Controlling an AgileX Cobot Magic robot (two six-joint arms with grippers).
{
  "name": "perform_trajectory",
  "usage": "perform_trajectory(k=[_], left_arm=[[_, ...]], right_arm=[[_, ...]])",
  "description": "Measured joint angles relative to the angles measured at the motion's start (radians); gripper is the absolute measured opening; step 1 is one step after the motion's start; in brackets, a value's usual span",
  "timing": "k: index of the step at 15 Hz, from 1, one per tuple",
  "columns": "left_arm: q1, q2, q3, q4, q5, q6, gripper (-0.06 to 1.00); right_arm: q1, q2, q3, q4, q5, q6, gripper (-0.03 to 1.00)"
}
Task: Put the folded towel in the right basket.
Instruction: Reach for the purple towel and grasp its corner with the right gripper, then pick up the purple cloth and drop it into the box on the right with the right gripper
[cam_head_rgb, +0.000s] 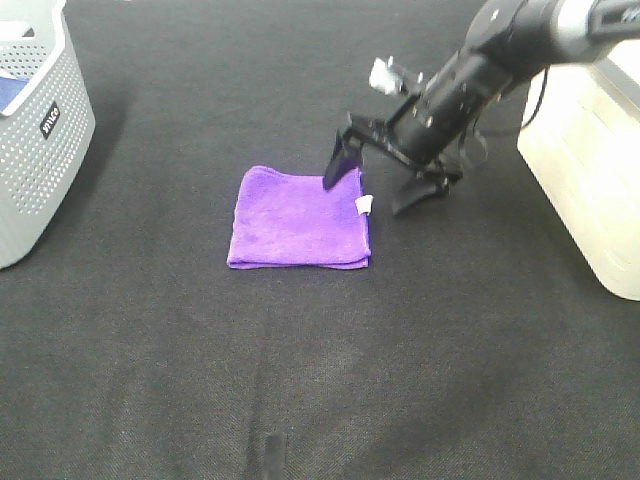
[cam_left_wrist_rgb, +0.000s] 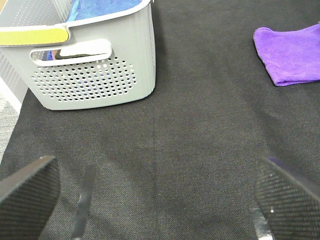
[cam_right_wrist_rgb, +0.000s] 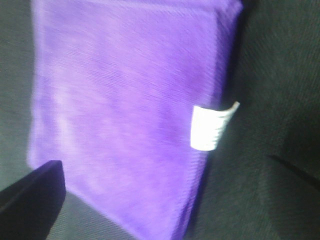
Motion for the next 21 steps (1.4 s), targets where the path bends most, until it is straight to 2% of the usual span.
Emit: perform_trajectory(k=[5, 8, 9, 10, 12, 13, 16, 17, 19, 21], left_arm=[[0.000, 0.000, 0.000, 0.000, 0.000, 0.000, 0.99], [0.000, 0.000, 0.000, 0.000, 0.000, 0.000, 0.99], [0.000, 0.000, 0.000, 0.000, 0.000, 0.000, 0.99], [0.000, 0.000, 0.000, 0.000, 0.000, 0.000, 0.99], [0.000, 0.000, 0.000, 0.000, 0.000, 0.000, 0.99], [0.000, 0.000, 0.000, 0.000, 0.000, 0.000, 0.99], [0.000, 0.000, 0.000, 0.000, 0.000, 0.000, 0.99], [0.000, 0.000, 0.000, 0.000, 0.000, 0.000, 0.99], [0.000, 0.000, 0.000, 0.000, 0.000, 0.000, 0.99], [0.000, 0.000, 0.000, 0.000, 0.000, 0.000, 0.99]], right_arm=[[-0.001, 0.044, -0.007, 0.017, -0.019, 0.002, 0.96], [-0.002, 0.073, -0.017, 0.116, -0.028, -0.013, 0.94], [0.003, 0.094, -0.020, 0.211, -0.033, -0.045, 0.91], [0.018, 0.106, -0.023, 0.255, -0.051, -0.065, 0.88], [0.048, 0.115, -0.027, 0.275, -0.079, -0.075, 0.86], [0.106, 0.123, -0.028, 0.284, -0.145, -0.087, 0.74], [0.127, 0.142, -0.027, 0.276, -0.188, -0.087, 0.34], [0.127, 0.142, -0.027, 0.276, -0.188, -0.087, 0.34], [0.127, 0.144, -0.027, 0.261, -0.192, -0.078, 0.16], [0.128, 0.135, -0.026, 0.232, -0.192, -0.055, 0.08]])
